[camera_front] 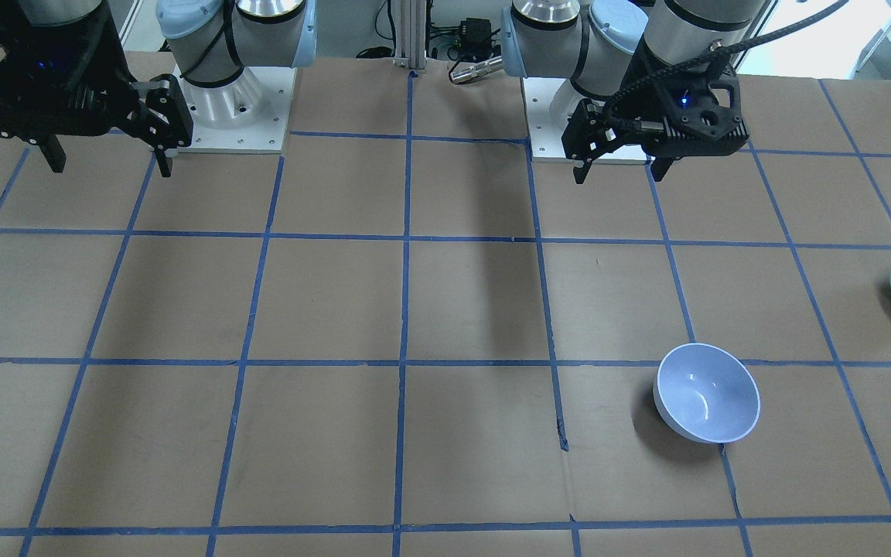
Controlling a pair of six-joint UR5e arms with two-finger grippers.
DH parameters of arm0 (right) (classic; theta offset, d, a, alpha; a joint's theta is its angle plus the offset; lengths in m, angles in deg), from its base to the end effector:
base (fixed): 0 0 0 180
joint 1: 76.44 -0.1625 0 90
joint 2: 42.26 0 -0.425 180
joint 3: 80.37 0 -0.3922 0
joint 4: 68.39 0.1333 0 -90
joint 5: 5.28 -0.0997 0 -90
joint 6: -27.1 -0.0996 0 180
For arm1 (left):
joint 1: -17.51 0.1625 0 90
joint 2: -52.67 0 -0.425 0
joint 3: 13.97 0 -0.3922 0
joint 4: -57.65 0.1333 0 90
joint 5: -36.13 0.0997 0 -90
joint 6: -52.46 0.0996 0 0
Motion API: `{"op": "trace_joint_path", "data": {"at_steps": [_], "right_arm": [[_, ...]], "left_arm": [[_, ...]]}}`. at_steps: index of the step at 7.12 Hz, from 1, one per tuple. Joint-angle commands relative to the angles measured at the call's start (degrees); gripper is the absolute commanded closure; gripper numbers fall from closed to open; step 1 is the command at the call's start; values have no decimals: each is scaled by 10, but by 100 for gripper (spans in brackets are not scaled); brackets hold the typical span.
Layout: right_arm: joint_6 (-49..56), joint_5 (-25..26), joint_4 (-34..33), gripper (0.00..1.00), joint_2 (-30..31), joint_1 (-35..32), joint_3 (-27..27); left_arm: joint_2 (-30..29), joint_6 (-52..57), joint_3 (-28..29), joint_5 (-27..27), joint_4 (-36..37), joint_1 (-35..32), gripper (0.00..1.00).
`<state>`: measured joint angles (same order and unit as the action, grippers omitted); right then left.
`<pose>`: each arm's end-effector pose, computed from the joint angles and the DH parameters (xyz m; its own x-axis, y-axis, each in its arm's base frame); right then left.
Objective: Stack green bowl on blue bowl
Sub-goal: 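Open the left gripper and lift it away from the light blue bowl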
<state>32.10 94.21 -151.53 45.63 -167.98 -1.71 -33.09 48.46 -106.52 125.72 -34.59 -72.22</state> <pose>0.1304 -0.5031 0.5561 -0.9800 -0.1067 0.1677 -0.1127 0.9933 -0.0268 -0.1318 -0.4600 0.4974 -0.9972 -0.0745 0.0065 -0.0745 0.9972 0.0101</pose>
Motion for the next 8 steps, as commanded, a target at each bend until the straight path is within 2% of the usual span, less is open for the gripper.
{"op": "trace_joint_path", "data": {"at_steps": [1,5,8], "right_arm": [[0,0,0,0,0,0,0],[0,0,0,0,0,0,0],[0,0,0,0,0,0,0]], "left_arm": [[1,6,-12,1,0,0,0],[-4,65,-8,6,15,33,0],[0,262,-1,12,2,138,0]]}}
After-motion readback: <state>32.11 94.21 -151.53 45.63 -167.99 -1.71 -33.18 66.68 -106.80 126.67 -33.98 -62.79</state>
